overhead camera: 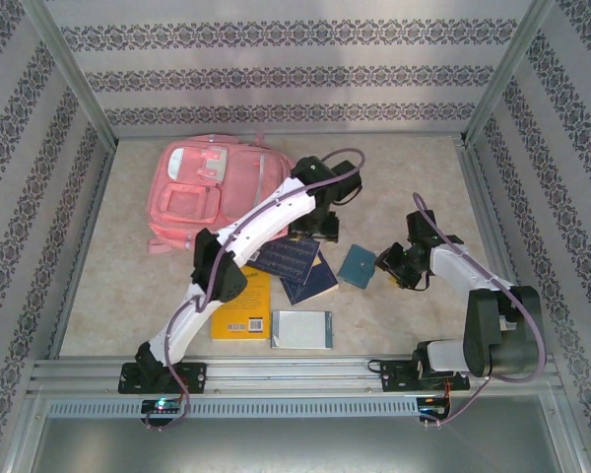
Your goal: Pack the student bag
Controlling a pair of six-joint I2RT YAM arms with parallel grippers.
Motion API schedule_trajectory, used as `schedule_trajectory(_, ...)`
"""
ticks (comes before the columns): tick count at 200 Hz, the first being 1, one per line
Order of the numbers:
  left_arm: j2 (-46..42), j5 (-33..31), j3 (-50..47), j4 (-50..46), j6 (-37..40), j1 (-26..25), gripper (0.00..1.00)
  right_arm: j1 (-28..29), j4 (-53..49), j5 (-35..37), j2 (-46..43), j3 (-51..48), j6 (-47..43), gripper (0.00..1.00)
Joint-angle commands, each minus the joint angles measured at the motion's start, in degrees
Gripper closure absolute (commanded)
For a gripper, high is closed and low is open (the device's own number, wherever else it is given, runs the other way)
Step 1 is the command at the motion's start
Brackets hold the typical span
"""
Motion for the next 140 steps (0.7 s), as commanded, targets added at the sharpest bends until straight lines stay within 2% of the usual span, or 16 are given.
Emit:
schedule_trajectory(1,-13.2,-3.5,-18.7,-3.1,-0.3,-0.9,0.31,1.2,-3.1,2.7,0.2,2.2,-2.6,0.55)
schedule_trajectory(7,-16.6,-2.6,-24.8,1.2,-0.4,-0.7,0.31,1.3,-2.8,2.3,0.3,2.2,-2.8,0.54)
schedule_trajectory(22,-23.7,4.5,-38.3,16.9,2.9,-0.3,0.30,1.6,-1.1,0.4,0.1,1.6,-2.8,0.53)
schedule_trajectory(31,-25.7,6.0,-42.9,23.3,4.1,-0.2,0.30,1.7,0.1,-0.9,0.2,1.3,-2.8,0.53)
schedule_trajectory(40,-27.1,11.3,-47.1,31.4,7.2,0.1,0.31,1.7,1.3,-2.7,0.3,1.0,-3.0,0.52)
schedule_trajectory(49,-29.0,13.6,-51.3,39.0,8.7,0.3,0.31,1.7,2.6,-4.2,0.2,0.6,-3.0,0.52)
schedule_trajectory(57,-31.3,18.1,-57.0,49.1,9.6,0.8,0.31,1.7,3.9,-5.1,0.0,0.0,-2.9,0.52)
schedule_trajectory(84,-38.2,29.1,-78.1,86.9,-0.5,4.9,0.36,1.3,7.5,-7.5,-1.1,-2.4,-1.6,0.52)
schedule_trajectory(112,-35.1,33.9,-81.7,100.7,-3.3,6.2,0.38,0.6,11.8,-9.4,-1.3,-5.0,-0.4,0.52)
schedule_trajectory(131,-32.5,34.6,-80.3,105.9,-4.9,6.4,0.41,-0.3,13.2,-9.6,-0.9,-6.1,0.4,0.52)
schedule_trajectory(140,-31.2,34.5,-78.2,104.7,-4.4,6.5,0.41,-0.7,14.0,-9.6,-0.8,-6.6,0.7,0.53)
